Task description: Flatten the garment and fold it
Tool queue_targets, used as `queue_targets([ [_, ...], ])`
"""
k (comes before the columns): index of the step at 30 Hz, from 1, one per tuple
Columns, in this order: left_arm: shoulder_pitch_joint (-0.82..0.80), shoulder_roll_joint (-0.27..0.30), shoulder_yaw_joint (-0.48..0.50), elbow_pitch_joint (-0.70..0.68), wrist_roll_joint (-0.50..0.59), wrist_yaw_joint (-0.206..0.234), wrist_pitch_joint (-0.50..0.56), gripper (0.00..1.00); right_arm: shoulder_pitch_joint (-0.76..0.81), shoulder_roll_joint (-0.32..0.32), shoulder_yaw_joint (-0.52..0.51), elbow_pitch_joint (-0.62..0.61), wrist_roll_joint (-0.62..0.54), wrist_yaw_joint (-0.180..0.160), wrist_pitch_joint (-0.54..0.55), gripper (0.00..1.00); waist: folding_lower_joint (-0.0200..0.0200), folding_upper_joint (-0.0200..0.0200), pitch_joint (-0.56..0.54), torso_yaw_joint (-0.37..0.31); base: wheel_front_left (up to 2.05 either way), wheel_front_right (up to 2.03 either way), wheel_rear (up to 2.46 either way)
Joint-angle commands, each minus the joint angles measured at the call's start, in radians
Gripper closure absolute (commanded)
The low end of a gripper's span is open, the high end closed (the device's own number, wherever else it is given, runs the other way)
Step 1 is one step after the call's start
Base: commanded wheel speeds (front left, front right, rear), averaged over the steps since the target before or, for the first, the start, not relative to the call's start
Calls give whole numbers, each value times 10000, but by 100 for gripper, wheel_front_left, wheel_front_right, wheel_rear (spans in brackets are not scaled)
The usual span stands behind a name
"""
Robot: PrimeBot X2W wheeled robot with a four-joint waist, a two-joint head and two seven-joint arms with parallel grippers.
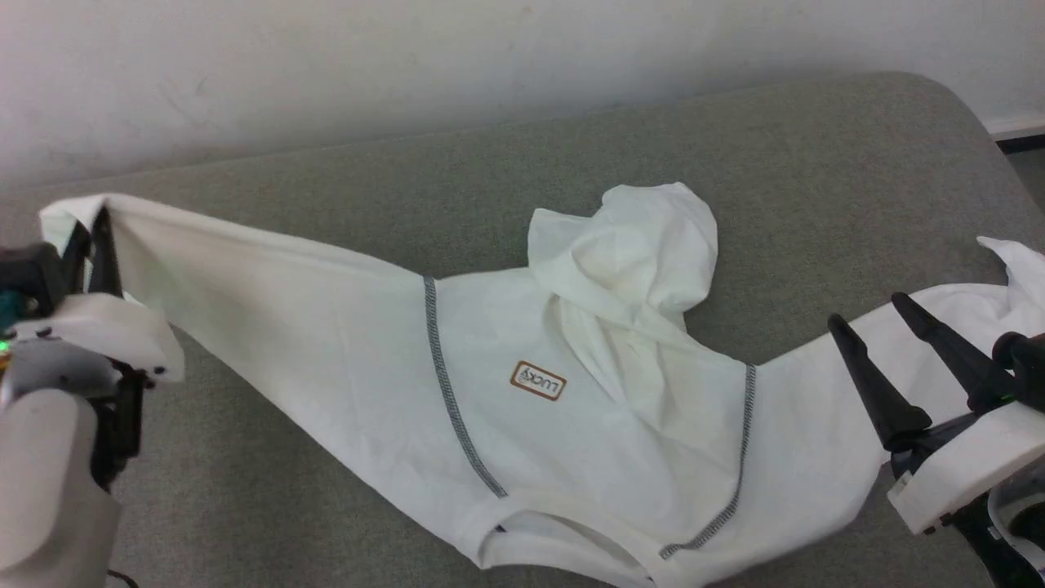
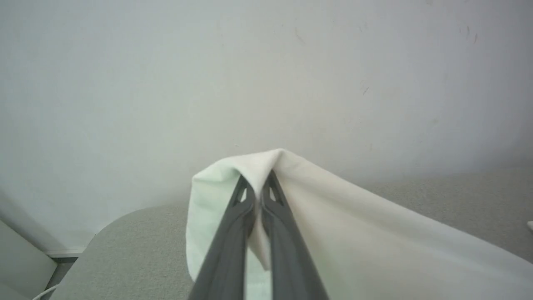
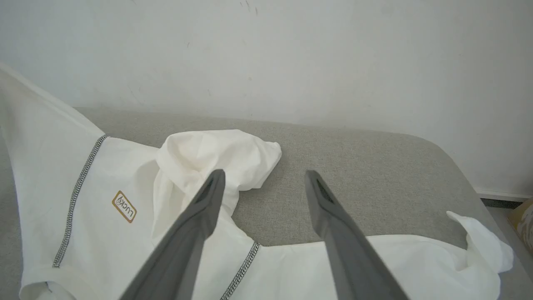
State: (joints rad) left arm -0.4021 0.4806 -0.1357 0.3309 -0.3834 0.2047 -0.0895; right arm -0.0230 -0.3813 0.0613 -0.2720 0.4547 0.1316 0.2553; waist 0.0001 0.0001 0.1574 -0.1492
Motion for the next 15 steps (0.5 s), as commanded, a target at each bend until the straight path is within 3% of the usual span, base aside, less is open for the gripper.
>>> queue_targets([
  [1, -243, 312, 77, -228, 113, 33, 221, 100, -197, 109, 0, 61, -126, -9, -98, 0, -1, -1, 79, -144, 0, 0, 0],
  [7, -1175, 1146, -359, -797, 487, -529, 1194, 100, -459, 373, 49, 258, -374, -9, -373, 0, -1, -1, 638, -541, 0, 0, 0],
  [15, -3004, 816, -1653, 537, 1005, -1705, 1233, 100, -979, 768, 389, 807, -598, -9, -668, 0, -1, -1, 1369, -941, 0, 0, 0],
])
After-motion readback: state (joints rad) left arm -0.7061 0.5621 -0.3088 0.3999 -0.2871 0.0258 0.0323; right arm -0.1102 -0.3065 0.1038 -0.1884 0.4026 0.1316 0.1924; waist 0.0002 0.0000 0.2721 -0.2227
